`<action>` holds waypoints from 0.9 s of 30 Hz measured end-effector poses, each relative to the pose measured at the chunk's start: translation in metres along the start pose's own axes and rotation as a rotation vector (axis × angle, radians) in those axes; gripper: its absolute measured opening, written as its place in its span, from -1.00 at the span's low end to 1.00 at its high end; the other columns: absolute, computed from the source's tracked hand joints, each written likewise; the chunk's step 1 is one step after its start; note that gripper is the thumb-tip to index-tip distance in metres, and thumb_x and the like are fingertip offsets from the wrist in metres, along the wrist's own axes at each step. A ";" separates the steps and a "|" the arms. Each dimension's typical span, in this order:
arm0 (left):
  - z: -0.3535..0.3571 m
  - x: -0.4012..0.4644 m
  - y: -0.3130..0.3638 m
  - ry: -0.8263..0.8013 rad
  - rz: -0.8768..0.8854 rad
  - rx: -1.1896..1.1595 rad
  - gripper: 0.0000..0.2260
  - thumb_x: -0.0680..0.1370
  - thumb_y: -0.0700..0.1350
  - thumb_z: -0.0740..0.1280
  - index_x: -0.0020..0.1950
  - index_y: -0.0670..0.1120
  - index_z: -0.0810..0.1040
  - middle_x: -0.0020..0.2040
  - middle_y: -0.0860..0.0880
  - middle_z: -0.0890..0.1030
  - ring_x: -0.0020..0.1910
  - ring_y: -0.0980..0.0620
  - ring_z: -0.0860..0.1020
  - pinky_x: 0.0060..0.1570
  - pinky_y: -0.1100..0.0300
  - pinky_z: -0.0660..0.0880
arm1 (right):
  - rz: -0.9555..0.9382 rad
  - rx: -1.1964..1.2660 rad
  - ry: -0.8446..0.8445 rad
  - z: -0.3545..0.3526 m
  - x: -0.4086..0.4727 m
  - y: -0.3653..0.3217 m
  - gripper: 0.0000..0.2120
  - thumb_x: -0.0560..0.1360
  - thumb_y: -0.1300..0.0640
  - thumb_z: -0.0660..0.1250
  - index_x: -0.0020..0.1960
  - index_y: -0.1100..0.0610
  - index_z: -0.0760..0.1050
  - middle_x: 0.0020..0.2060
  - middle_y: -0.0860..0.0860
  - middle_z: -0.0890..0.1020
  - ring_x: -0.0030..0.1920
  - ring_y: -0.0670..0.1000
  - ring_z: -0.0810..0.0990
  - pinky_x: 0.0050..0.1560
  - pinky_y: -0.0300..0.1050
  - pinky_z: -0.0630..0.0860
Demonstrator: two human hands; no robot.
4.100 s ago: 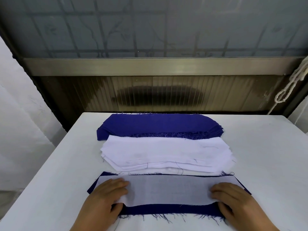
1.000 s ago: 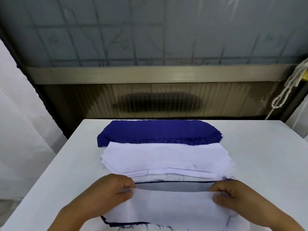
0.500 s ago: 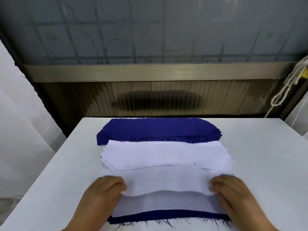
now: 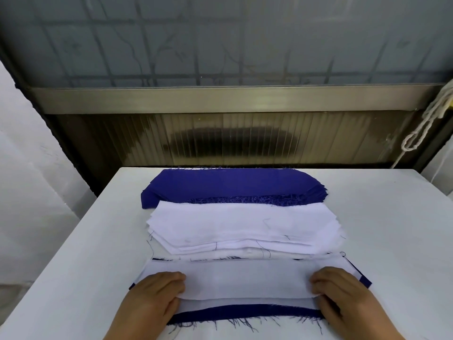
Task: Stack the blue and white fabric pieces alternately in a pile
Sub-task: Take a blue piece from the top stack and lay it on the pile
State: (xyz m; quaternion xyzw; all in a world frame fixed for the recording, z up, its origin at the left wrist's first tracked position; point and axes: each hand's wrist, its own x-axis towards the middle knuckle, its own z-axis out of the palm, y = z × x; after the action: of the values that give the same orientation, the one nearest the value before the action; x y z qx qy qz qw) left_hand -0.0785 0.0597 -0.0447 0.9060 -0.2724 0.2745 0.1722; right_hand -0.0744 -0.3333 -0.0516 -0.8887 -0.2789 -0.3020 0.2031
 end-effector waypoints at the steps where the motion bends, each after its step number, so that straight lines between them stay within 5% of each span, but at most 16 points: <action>1: 0.001 0.001 0.000 0.000 0.008 0.002 -0.39 0.68 0.04 -0.06 -0.25 -0.06 0.72 -0.07 0.06 0.70 -0.05 0.22 0.49 -0.04 0.39 0.42 | 0.003 -0.006 0.008 0.000 0.000 0.000 -0.66 0.54 0.12 0.16 -0.29 0.13 0.64 -0.15 -0.10 0.66 -0.03 -0.11 0.57 -0.05 -0.21 0.50; 10: -0.002 0.002 0.005 -0.089 -0.011 0.004 -0.71 0.36 -0.15 0.15 -0.28 -0.05 0.69 -0.14 0.12 0.67 -0.10 0.26 0.45 -0.10 0.42 0.39 | 0.042 0.012 -0.068 -0.007 0.001 -0.005 -0.85 0.38 0.09 0.33 -0.31 0.08 0.62 -0.17 -0.13 0.66 -0.12 -0.09 0.62 -0.13 -0.26 0.50; 15: -0.012 0.005 0.001 -0.230 -0.050 -0.093 -0.86 0.35 0.02 0.31 -0.22 0.06 0.65 -0.07 0.24 0.59 -0.16 0.27 0.52 -0.17 0.40 0.43 | 0.121 0.015 -0.076 -0.012 0.003 -0.008 -0.63 0.52 -0.15 0.25 -0.24 0.06 0.65 -0.15 -0.15 0.65 -0.10 -0.15 0.57 -0.10 -0.29 0.47; 19: -0.013 0.020 0.004 -0.293 -0.108 -0.107 -0.80 0.44 0.22 0.35 -0.15 0.11 0.61 -0.11 0.30 0.52 -0.16 0.33 0.45 -0.10 0.40 0.37 | 0.119 0.021 -0.141 -0.009 0.023 -0.019 -0.70 0.59 0.00 0.19 -0.13 0.08 0.64 -0.10 -0.10 0.62 -0.14 -0.09 0.58 -0.11 -0.31 0.46; 21: -0.004 0.032 0.012 -0.275 -0.100 -0.140 -0.83 0.52 0.14 0.31 -0.10 0.08 0.61 -0.09 0.28 0.51 -0.13 0.30 0.45 -0.11 0.36 0.41 | 0.129 0.030 -0.203 -0.003 0.033 -0.027 -0.91 0.47 0.15 0.37 -0.05 0.06 0.64 -0.06 -0.08 0.61 -0.15 -0.06 0.60 -0.20 -0.22 0.53; 27: 0.018 0.042 0.024 -0.293 -0.091 -0.104 -0.95 0.50 -0.10 0.40 -0.12 0.05 0.59 -0.11 0.19 0.52 -0.19 0.19 0.47 -0.26 0.31 0.46 | 0.233 0.031 -0.337 0.004 0.042 -0.032 -0.80 0.33 0.25 0.54 -0.12 0.03 0.61 -0.19 -0.10 0.56 -0.29 -0.07 0.55 -0.38 -0.21 0.49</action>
State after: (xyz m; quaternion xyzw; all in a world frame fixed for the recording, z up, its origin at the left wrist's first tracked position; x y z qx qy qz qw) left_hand -0.0555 0.0158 -0.0300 0.9376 -0.2671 0.1167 0.1894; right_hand -0.0651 -0.2913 -0.0212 -0.9496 -0.2091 -0.1191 0.2008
